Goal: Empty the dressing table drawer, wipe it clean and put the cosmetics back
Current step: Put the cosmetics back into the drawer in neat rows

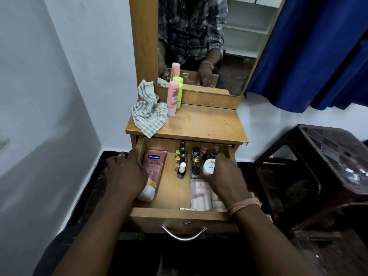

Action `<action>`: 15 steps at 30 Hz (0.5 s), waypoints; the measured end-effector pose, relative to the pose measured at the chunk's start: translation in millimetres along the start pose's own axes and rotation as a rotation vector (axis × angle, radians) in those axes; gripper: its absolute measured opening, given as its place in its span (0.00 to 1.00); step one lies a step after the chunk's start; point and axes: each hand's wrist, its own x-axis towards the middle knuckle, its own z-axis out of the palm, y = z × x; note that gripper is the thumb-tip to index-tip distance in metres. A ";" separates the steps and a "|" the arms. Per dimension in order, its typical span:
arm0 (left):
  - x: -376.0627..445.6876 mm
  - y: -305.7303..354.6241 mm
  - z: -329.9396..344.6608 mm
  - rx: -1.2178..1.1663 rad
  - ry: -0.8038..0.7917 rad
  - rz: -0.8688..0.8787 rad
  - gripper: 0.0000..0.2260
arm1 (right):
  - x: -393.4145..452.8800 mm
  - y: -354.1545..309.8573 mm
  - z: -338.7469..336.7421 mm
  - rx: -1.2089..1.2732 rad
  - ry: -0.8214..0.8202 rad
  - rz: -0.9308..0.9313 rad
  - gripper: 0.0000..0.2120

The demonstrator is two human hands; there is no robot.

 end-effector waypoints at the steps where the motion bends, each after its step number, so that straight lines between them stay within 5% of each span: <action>1: -1.0 -0.5 -0.6 0.010 -0.009 0.000 0.22 | 3.9 1.6 3.6 -0.010 0.005 0.003 0.15; 15: -4.5 0.4 3.2 0.005 -0.008 0.028 0.25 | 14.8 7.4 18.6 -0.039 -0.057 0.052 0.12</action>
